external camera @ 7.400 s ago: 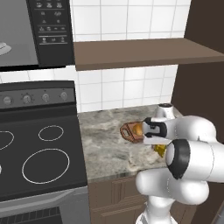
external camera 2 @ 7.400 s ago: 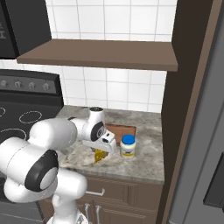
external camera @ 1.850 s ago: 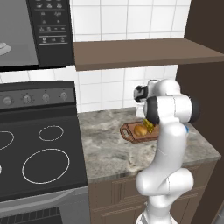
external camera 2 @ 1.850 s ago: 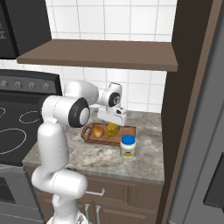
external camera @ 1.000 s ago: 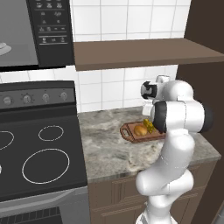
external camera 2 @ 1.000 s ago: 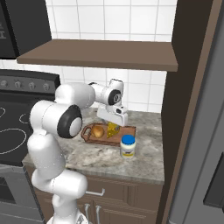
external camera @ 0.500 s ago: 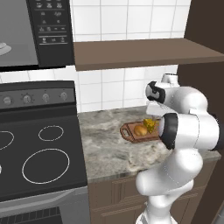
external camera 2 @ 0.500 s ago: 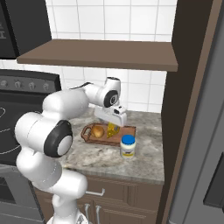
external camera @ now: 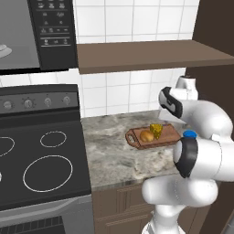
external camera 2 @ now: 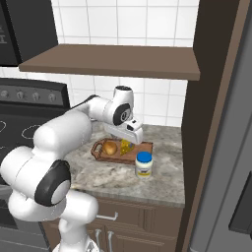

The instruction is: Retrieve the reheated potato from the microwave, then place the potato, cheese, and condiment on the cutting board.

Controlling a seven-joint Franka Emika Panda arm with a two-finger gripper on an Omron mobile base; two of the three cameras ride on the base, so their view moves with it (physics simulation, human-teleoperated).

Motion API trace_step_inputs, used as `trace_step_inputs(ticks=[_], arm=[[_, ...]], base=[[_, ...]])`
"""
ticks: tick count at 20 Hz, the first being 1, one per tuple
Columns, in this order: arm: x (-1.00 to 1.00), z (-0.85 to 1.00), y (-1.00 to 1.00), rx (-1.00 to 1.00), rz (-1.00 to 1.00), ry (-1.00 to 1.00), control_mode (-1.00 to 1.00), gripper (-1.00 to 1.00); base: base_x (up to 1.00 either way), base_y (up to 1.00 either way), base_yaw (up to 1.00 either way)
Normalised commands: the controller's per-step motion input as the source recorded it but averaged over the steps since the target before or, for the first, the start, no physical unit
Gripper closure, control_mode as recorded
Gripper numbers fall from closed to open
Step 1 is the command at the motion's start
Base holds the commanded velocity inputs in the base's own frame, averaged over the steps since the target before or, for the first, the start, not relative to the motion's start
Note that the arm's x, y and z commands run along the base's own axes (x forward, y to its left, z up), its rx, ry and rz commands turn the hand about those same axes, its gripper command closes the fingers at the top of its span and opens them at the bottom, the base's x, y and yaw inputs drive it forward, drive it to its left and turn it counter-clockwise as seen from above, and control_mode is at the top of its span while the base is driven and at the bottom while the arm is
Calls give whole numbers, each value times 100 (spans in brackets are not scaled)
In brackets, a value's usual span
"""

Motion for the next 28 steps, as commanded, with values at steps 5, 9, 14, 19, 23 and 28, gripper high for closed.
trace_step_inputs(ticks=[5, 9, 14, 19, 23, 28], arm=[[-11, 21, -24, -4, 0, 3, -100, -100], [-12, 17, -33, 0, 0, 1, -100, -100], [-10, 5, -36, 0, 0, 0, -100, -100], [-13, 2, -28, 0, 0, -7, -100, -100], [-2, 0, -11, 0, 0, -12, -100, -100], [0, 0, -3, 0, 0, -11, -100, -100]], base=[[0, 0, 0], [0, 0, 0], [0, 0, 0], [0, 0, 0], [0, 0, 0], [0, 0, 0]])
